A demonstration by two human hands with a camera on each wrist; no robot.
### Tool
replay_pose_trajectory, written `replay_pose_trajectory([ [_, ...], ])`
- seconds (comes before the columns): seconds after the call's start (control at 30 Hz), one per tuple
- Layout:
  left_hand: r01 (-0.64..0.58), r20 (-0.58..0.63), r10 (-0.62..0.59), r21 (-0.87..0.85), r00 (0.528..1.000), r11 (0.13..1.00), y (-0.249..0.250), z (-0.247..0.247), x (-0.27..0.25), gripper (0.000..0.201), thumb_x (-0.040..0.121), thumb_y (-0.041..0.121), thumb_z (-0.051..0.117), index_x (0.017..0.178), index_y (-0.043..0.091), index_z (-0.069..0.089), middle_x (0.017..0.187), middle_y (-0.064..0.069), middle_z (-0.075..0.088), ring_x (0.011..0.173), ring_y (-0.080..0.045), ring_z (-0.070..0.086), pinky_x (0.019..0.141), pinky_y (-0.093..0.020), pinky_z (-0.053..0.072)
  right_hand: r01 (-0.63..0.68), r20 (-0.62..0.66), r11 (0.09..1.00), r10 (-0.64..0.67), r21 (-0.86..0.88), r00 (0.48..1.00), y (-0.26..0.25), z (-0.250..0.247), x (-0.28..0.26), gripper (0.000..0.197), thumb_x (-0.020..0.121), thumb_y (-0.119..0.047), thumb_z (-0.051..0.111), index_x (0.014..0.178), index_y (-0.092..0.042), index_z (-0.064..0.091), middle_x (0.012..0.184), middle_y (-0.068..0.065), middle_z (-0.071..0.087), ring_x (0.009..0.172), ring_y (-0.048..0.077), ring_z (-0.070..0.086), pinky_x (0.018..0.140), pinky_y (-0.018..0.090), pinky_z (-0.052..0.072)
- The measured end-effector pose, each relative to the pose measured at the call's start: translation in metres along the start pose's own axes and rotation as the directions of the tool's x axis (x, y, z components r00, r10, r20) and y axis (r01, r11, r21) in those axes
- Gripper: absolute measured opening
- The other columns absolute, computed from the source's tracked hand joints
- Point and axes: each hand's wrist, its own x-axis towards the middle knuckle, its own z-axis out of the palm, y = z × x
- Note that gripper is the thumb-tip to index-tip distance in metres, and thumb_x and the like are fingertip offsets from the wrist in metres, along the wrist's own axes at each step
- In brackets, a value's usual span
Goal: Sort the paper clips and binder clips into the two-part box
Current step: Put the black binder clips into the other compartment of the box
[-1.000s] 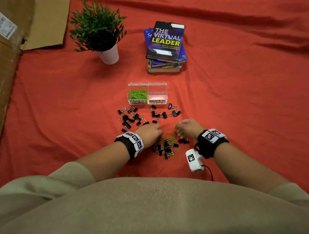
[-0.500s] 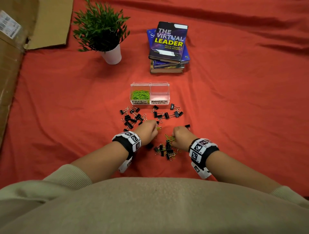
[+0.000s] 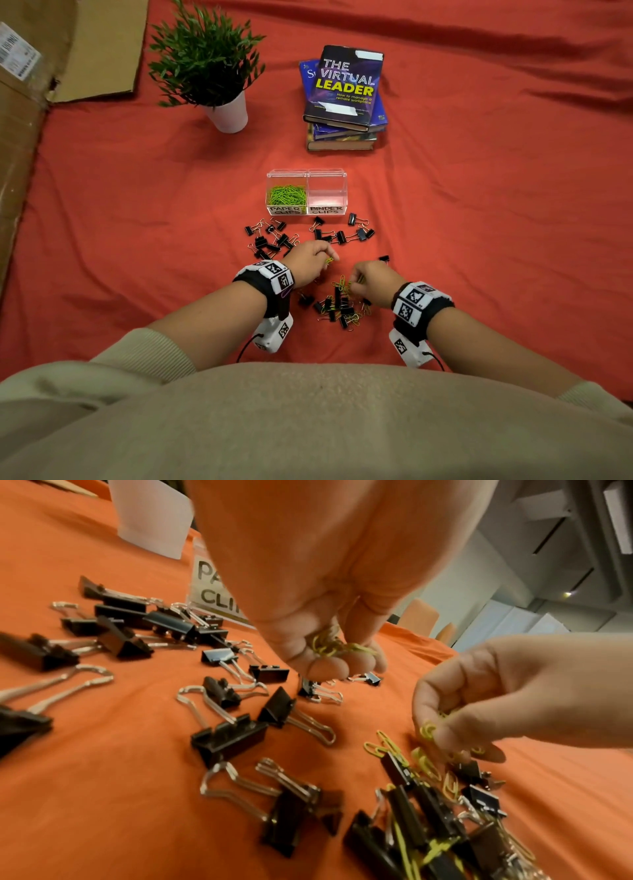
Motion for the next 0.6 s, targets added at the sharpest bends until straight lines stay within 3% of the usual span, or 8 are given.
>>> replay_pose_trajectory([
  [0.1, 0.070, 0.022, -0.069, -0.066, 0.997, 0.995, 0.000, 0.007, 0.001, 0.032, 0.094, 0.007, 0.032, 0.076, 0.018, 0.056, 0.064, 0.001, 0.052, 0.052, -0.012, 0.046, 0.048, -0.020, 0.036, -0.068, 0.026, 0.960, 0.064, 0.272, 0.998, 0.008, -0.010, 0.002, 0.002, 0.085, -0.012, 0.064, 0.086, -0.013, 0.063, 0.074, 0.003, 0.063, 0.057, 0.011, 0.054, 0.048, 0.013, 0.043],
  [0.17, 0.074, 0.017, -0.074, 0.045, 0.997, 0.996, -0.001, 0.013, 0.002, 0.026, 0.095, 0.016, 0.037, 0.077, 0.015, 0.056, 0.065, 0.001, 0.051, 0.056, -0.015, 0.046, 0.051, -0.024, 0.034, -0.134, 0.093, 0.878, 0.103, 0.460, 0.990, 0.014, -0.017, 0.002, 0.009, 0.085, -0.007, 0.061, 0.087, -0.015, 0.064, 0.077, 0.008, 0.064, 0.060, 0.015, 0.054, 0.054, 0.019, 0.045],
  [0.23, 0.038, -0.006, -0.037, 0.281, 0.999, 0.959, 0.000, 0.020, 0.000, 0.019, 0.093, 0.024, 0.045, 0.080, 0.014, 0.054, 0.069, 0.000, 0.053, 0.062, -0.019, 0.048, 0.052, -0.026, 0.033, -0.176, 0.122, 0.805, 0.129, 0.567, 0.984, 0.019, -0.020, 0.003, 0.016, 0.086, -0.004, 0.057, 0.087, -0.017, 0.067, 0.078, 0.010, 0.065, 0.064, 0.019, 0.054, 0.059, 0.028, 0.045],
  [0.33, -0.015, -0.005, 0.020, 0.498, 1.000, 0.867, -0.003, 0.029, 0.002, 0.016, 0.090, 0.031, 0.052, 0.085, 0.016, 0.053, 0.085, -0.005, 0.062, 0.077, -0.024, 0.059, 0.063, -0.029, 0.044, -0.234, 0.155, 0.576, 0.182, 0.783, 0.971, 0.017, -0.020, 0.001, 0.022, 0.089, 0.001, 0.043, 0.083, -0.007, 0.062, 0.067, 0.008, 0.052, 0.055, 0.017, 0.048, 0.049, 0.025, 0.039],
  [0.4, -0.049, 0.006, 0.057, 0.580, 0.998, 0.813, -0.005, 0.035, 0.003, 0.022, 0.089, 0.034, 0.056, 0.094, 0.013, 0.054, 0.096, -0.008, 0.063, 0.089, -0.027, 0.061, 0.073, -0.034, 0.048, -0.281, 0.201, 0.403, 0.231, 0.871, 0.952, 0.014, -0.020, 0.000, 0.022, 0.090, -0.005, 0.042, 0.073, -0.006, 0.056, 0.062, 0.007, 0.045, 0.050, 0.016, 0.043, 0.045, 0.025, 0.034],
  [0.43, -0.065, 0.016, 0.069, 0.607, 0.997, 0.792, -0.006, 0.036, 0.004, 0.025, 0.089, 0.034, 0.057, 0.099, 0.011, 0.054, 0.101, -0.010, 0.063, 0.093, -0.029, 0.061, 0.077, -0.036, 0.049, -0.301, 0.219, 0.367, 0.248, 0.880, 0.944, 0.014, -0.020, -0.001, 0.025, 0.091, -0.010, 0.045, 0.068, -0.007, 0.053, 0.059, 0.005, 0.044, 0.046, 0.015, 0.042, 0.043, 0.024, 0.033],
  [0.5, -0.083, 0.038, 0.076, 0.631, 0.996, 0.771, -0.006, 0.037, 0.005, 0.028, 0.090, 0.032, 0.057, 0.104, 0.008, 0.053, 0.108, -0.012, 0.061, 0.099, -0.030, 0.060, 0.083, -0.038, 0.049, -0.315, 0.218, 0.405, 0.267, 0.858, 0.939, 0.016, -0.018, 0.000, 0.032, 0.092, -0.021, 0.052, 0.062, -0.011, 0.050, 0.054, 0.003, 0.044, 0.038, 0.011, 0.039, 0.039, 0.020, 0.031],
  [0.6, -0.099, 0.073, 0.069, 0.614, 0.995, 0.783, -0.007, 0.031, 0.004, 0.021, 0.093, 0.021, 0.052, 0.108, 0.006, 0.055, 0.114, -0.013, 0.060, 0.104, -0.029, 0.058, 0.083, -0.033, 0.045, -0.284, 0.165, 0.656, 0.239, 0.700, 0.957, 0.020, -0.016, -0.002, 0.032, 0.091, -0.030, 0.057, 0.065, -0.012, 0.062, 0.049, 0.000, 0.044, 0.032, 0.009, 0.033, 0.037, 0.018, 0.026],
])
